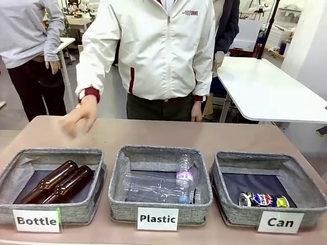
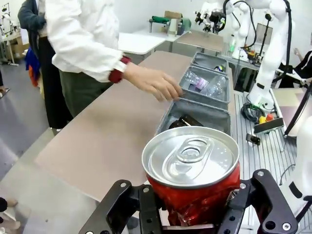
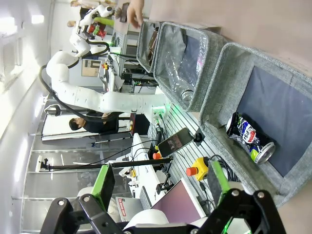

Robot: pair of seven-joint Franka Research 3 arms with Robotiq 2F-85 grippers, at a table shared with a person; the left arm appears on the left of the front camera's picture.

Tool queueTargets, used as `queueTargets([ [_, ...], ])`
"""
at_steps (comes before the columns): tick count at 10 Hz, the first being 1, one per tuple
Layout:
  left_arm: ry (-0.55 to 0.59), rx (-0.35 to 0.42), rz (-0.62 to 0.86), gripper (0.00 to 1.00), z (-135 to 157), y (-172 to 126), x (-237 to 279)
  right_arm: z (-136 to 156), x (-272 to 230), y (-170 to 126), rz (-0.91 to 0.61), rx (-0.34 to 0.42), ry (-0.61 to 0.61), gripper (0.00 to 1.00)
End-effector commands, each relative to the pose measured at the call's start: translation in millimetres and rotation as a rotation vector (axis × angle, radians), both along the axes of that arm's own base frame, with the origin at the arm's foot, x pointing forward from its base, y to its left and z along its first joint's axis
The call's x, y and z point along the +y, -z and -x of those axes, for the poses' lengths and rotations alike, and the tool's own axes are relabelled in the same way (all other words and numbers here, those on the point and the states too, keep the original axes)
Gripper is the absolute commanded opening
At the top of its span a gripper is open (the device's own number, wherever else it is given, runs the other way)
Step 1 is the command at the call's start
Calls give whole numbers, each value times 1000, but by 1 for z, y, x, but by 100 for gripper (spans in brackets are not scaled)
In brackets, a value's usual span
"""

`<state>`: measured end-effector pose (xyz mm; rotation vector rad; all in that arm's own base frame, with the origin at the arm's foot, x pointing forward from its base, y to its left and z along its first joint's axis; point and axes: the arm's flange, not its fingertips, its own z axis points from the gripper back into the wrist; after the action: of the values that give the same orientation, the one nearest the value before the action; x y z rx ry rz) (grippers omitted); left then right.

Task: Sort the can waste into the basket.
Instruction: Pick up the can waste from the table and place it in the right Fabric basket.

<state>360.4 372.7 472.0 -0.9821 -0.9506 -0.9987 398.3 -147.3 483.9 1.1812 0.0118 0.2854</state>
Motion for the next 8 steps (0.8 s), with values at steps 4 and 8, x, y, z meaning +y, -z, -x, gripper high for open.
queueTargets([
  [4,-58,41,-1,0,2,-18,-35,1,-2,-1,12,-18,-10,100],
  [8,0,169,-101,0,-38,-55,-244,1,-2,-1,12,-18,-10,100],
])
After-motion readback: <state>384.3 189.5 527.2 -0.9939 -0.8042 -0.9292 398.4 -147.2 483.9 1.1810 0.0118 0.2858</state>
